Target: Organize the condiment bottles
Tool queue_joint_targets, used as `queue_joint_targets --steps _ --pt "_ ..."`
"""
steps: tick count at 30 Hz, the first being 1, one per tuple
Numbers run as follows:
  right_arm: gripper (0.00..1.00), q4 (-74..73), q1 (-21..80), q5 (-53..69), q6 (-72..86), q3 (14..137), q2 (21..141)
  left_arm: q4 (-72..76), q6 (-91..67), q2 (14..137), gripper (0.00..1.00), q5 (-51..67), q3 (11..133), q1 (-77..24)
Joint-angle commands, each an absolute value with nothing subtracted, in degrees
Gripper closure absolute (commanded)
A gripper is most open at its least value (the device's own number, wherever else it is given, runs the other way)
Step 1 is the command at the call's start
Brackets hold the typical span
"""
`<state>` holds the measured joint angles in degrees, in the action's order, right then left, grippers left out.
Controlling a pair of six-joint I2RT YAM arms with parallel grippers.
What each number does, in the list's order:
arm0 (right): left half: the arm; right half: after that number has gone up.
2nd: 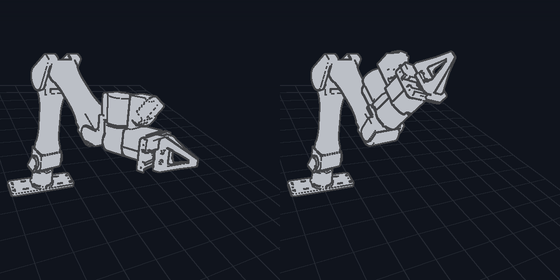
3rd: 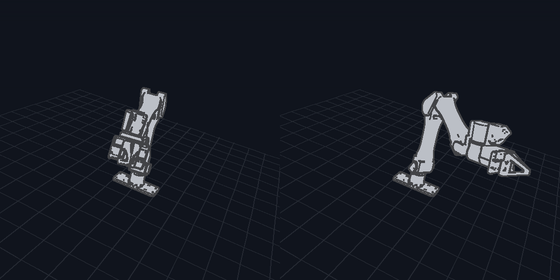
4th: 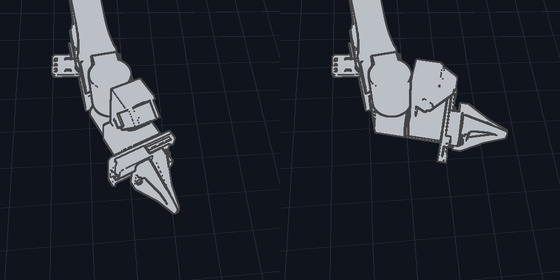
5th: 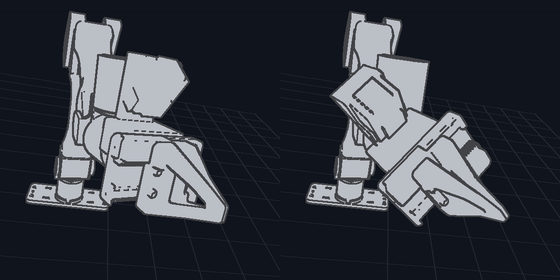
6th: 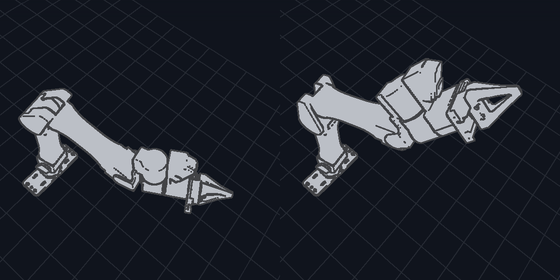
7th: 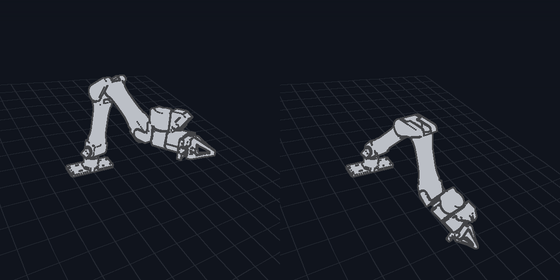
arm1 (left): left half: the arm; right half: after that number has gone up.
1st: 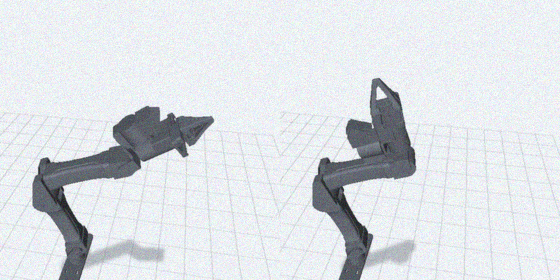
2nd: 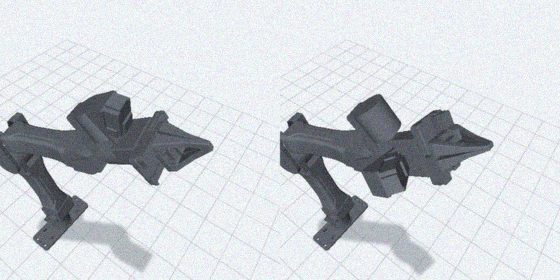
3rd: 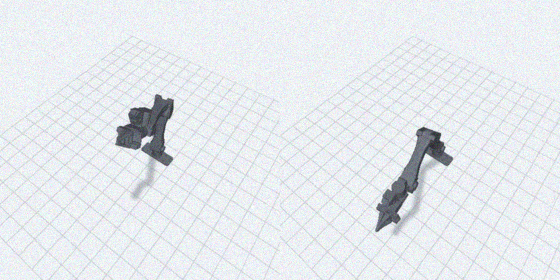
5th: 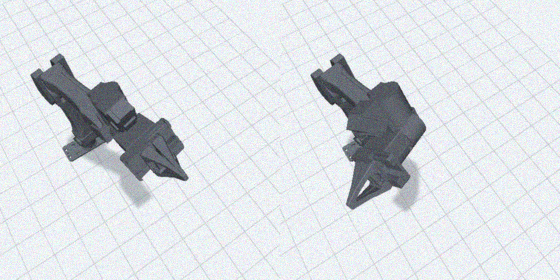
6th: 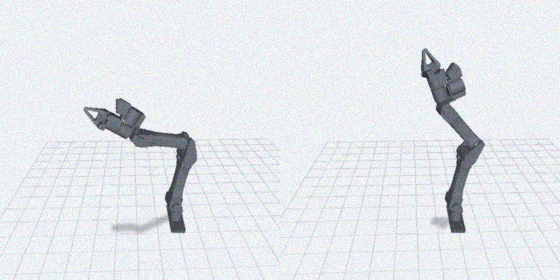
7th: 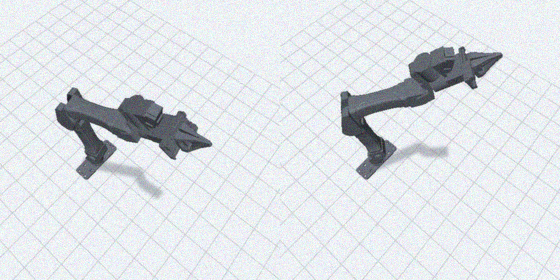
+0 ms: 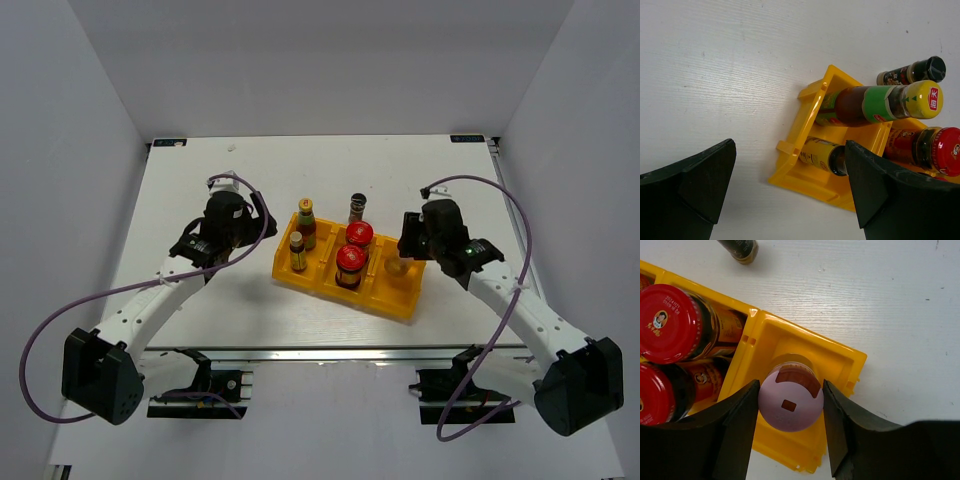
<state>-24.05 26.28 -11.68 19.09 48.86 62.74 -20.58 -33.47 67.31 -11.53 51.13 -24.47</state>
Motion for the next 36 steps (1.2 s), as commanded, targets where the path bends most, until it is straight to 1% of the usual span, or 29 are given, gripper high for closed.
queue_joint_targets --steps 1,4,8,12,16,18,20,21,27,32,34,36 --pt "0.67 -18.72 26.37 -13.01 19.43 47.82 63.36 -20.48 -33.31 66.45 0.02 -12.13 50.98 -24.08" --pt "0.65 -18.19 26.37 -13.27 18.46 47.72 64.94 -20.83 -33.13 65.92 0.02 -11.95 51.15 -24.08" --pt "0.65 -17.32 26.72 -17.47 18.55 47.29 66.53 -20.22 -33.05 64.78 0.02 -11.95 50.63 -24.08" --pt "0.58 -17.31 27.95 -20.74 17.58 47.46 67.24 -20.30 -32.96 64.16 0.02 -12.22 50.54 -24.08" --pt "0.58 -17.32 28.83 -21.09 17.58 47.55 68.11 -20.13 -32.87 64.51 0.02 -12.13 50.54 -24.08" --pt "0.55 -17.40 29.00 -21.36 17.49 47.64 68.46 -20.30 -32.87 64.69 0.02 -12.13 50.62 -24.08" --pt "0.55 -17.40 29.18 -21.79 17.49 47.81 68.99 -20.65 -32.78 64.78 0.02 -12.30 51.15 -24.08" --pt "0.52 -17.40 29.27 -21.80 17.49 47.90 69.17 -20.65 -32.70 64.69 0.02 -12.39 51.33 -24.08" --pt "0.46 -17.40 30.14 -22.15 17.49 47.37 69.70 -20.13 -32.61 63.20 0.02 -12.66 50.72 -24.08" --pt "0.35 -18.46 30.23 -21.62 18.19 47.55 68.82 -20.04 -32.61 62.49 0.02 -12.22 50.54 -24.08" --pt "0.28 -19.07 30.23 -21.45 18.11 47.64 68.03 -19.95 -32.61 62.49 0.02 -12.13 50.45 -24.08" --pt "0.11 -19.60 30.32 -21.10 18.02 47.99 67.33 -19.86 -32.61 62.75 0.02 -11.95 50.36 -24.08"
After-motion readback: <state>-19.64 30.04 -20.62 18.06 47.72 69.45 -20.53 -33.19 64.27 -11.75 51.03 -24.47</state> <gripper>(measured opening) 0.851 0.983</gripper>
